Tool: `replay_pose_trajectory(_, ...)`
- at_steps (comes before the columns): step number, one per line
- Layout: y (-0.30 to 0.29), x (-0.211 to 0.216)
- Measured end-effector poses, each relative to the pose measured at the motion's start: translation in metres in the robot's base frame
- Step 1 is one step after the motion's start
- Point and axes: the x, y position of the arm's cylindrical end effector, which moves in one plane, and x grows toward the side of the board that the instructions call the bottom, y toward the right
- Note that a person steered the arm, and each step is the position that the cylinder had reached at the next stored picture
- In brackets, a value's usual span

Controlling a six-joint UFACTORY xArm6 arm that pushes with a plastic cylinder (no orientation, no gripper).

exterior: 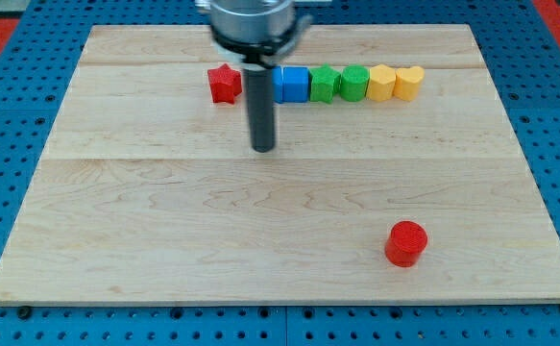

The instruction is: Move the red circle to the left side of the board

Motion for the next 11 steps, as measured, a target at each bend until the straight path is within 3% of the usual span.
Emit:
replay_pose_trajectory(2, 0.086, 0.036)
replay_pose_trajectory(4, 0.183, 0.099)
replay_pose_trajectory(5, 0.199, 0.135)
replay_pose_trajectory(11, 0.095, 0.146)
